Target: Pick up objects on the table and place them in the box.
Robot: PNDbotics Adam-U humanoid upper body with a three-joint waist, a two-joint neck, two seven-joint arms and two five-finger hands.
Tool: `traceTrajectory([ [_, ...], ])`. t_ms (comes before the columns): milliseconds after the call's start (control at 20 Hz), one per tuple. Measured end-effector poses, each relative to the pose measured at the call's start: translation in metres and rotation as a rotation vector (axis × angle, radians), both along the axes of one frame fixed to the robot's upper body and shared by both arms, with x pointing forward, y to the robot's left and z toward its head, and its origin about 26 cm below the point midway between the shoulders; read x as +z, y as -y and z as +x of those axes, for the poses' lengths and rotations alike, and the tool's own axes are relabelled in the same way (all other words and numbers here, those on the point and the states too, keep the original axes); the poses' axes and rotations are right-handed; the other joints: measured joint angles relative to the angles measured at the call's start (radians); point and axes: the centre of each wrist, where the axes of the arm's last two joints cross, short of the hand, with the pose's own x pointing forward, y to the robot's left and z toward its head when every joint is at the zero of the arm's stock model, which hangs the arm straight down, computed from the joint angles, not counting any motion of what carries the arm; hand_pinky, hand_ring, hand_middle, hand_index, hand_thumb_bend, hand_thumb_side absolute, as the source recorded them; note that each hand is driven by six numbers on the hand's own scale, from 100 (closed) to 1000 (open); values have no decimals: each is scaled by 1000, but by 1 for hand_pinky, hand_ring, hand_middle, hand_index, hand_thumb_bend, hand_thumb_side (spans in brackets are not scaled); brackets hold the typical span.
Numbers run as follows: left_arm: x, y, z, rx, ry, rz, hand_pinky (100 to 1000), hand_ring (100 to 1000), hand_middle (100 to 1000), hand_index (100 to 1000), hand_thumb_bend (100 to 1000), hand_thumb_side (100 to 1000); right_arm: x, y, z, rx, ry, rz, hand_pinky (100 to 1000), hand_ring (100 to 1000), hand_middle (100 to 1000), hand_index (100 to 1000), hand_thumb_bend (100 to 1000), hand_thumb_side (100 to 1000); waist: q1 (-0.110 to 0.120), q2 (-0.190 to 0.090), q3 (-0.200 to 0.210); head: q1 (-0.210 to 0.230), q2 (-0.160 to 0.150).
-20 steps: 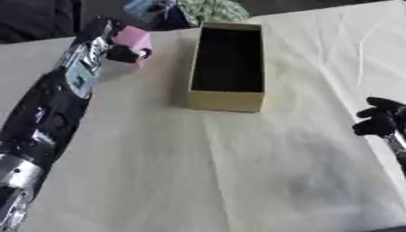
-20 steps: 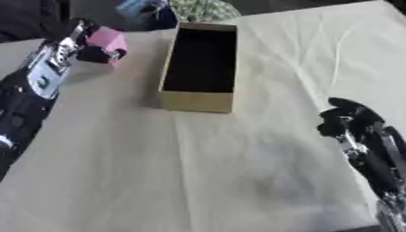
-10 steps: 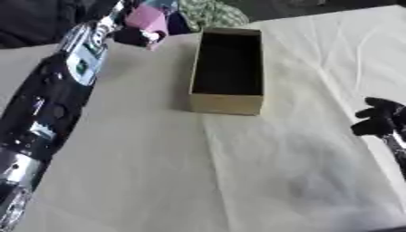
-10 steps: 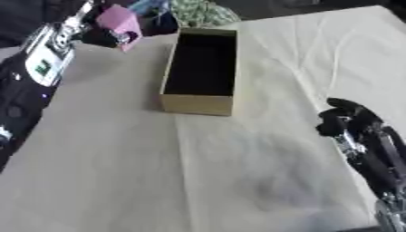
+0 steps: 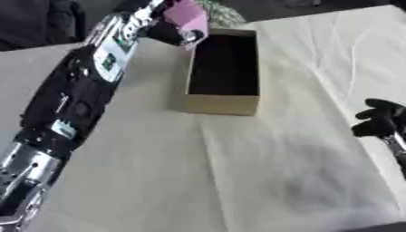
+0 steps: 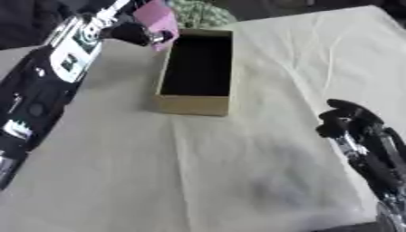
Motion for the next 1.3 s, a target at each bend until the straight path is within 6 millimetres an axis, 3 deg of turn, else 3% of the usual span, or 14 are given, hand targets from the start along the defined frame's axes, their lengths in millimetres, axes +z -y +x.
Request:
traceTrajectory([
  [400, -17, 17, -2, -65, -39, 83, 697, 542, 491, 669, 630, 434, 1, -2, 1, 8, 2, -2, 638, 610, 638, 833, 457, 669, 0, 1, -6, 3, -1],
  [950, -47, 16, 3, -54, -87, 154, 718, 606, 559, 733, 774, 456, 1, -2, 1, 9, 1, -2, 638, 610, 639, 834, 456, 670, -1, 7, -7, -5, -8],
  [1100, -47, 16, 3, -57, -86, 155, 718, 606, 559, 733, 774, 456, 1, -2, 1, 9, 1, -2, 638, 610, 639, 834, 456, 670, -3, 7, -7, -6, -9],
  [1150, -47, 16, 3, -58, -84, 154, 742, 654, 616, 780, 887, 494, 1, -2, 1, 9, 1, -2, 638, 610, 639, 834, 456, 671, -3, 7, -6, -6, -9],
  [1300, -39, 13, 1, -69, -47, 116, 744, 650, 614, 777, 853, 513, 0, -2, 0, 7, -1, -2, 638, 610, 639, 834, 456, 671, -9, 5, 11, -14, -8],
])
